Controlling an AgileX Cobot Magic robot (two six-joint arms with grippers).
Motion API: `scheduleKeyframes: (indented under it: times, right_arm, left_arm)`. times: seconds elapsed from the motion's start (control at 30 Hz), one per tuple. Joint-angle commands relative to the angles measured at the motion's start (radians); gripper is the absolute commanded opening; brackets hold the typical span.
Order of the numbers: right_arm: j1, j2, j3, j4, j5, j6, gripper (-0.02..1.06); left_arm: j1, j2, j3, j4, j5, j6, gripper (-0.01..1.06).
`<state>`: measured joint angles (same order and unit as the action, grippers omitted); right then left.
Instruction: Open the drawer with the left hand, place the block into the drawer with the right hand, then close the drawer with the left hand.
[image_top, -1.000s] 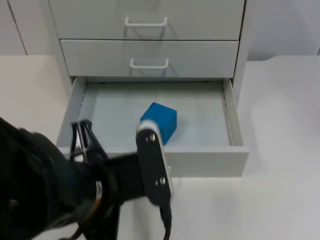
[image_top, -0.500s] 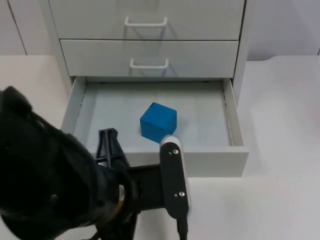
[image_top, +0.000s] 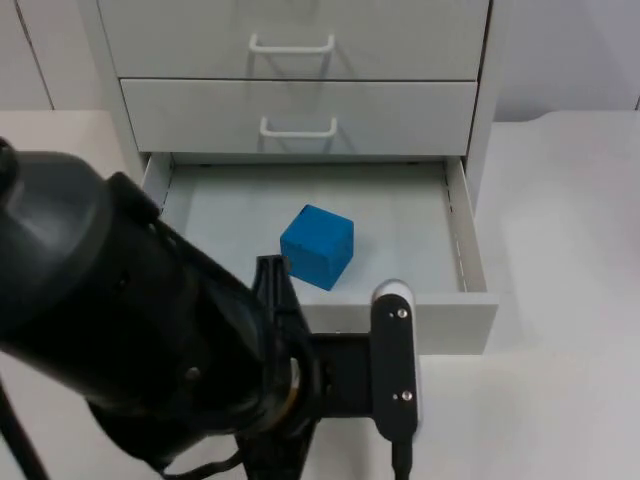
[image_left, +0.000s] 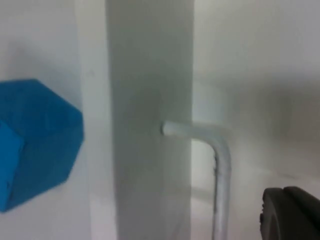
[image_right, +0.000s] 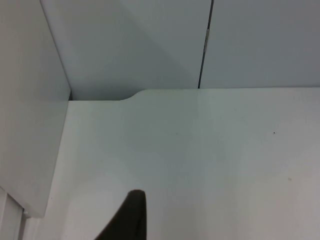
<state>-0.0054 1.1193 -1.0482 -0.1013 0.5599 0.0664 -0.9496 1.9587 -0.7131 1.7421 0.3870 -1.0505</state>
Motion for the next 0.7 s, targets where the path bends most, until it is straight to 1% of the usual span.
scheduleKeyframes:
  times: [0.0,0.1,0.17,0.37,0.5,0.57,0.67]
  right_arm:
    - [-0.005,-0.007,0.004,0.0,-0.01,0.001,1.05]
    - [-0.005,-0.007,0.004,0.0,-0.01,0.001,1.05]
    - [-0.005,-0.007,0.004,0.0,-0.01,0.001,1.05]
    - [-0.005,-0.007,0.004,-0.003,-0.01,0.001,1.05]
    - [-0.005,-0.007,0.004,0.0,-0.01,0.001,1.05]
    - [-0.005,-0.007,0.004,0.0,-0.01,0.001,1.05]
    - [-0.005,-0.007,0.004,0.0,-0.01,0.001,1.05]
  left_arm:
    - [0.012,0.009,-0.02,0.002,-0.014,0.012,0.0]
    - [0.034,0.008,-0.023,0.002,-0.035,0.035,0.0]
    - [0.034,0.009,-0.025,0.002,-0.036,0.055,0.0]
    - [0.056,0.02,-0.051,0.002,-0.05,0.068,0.0]
    - [0.066,0.037,-0.08,0.002,-0.034,0.078,0.0]
    - [0.067,0.05,-0.093,0.002,0.014,0.051,0.0]
    - [0.076,0.058,-0.111,0.002,0.031,0.049,0.0]
